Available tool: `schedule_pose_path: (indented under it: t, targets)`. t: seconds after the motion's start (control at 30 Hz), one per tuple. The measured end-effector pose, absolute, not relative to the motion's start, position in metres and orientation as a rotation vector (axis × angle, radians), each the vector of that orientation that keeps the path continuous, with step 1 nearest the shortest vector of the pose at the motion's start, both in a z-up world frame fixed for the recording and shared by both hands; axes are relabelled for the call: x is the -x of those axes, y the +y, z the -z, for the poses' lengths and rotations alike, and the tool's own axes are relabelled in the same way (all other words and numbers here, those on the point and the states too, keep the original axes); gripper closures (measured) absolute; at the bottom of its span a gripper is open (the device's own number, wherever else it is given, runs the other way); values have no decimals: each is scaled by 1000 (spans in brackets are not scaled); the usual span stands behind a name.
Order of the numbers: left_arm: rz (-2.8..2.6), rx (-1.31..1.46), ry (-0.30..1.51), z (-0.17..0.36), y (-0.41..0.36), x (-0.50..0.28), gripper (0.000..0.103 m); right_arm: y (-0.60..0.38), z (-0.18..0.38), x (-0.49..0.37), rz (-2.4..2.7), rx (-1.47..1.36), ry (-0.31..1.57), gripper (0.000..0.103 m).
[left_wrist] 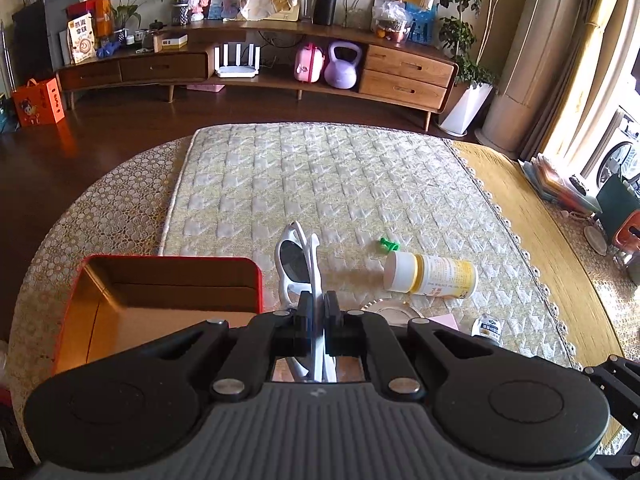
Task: Organize rigid objects
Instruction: 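Carry sunglasses with left tool while right tool drops purple toy into red tin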
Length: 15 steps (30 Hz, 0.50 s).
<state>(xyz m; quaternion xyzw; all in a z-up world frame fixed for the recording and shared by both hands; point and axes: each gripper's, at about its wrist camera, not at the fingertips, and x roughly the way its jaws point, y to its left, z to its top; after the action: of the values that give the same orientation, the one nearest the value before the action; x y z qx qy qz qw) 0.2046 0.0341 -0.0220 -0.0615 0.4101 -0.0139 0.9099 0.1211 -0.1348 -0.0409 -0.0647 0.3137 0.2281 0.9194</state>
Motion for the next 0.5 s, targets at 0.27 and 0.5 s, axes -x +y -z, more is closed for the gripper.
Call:
schedule_pose_path:
  t: [0.27,0.5]
  targets:
    - [-12,127,837,19,81,-189,98,-83,27,-128,-550,172,616,59]
    - [-49,130,848,30,128,-183,98,-35,30,-138,-612,210,618,59]
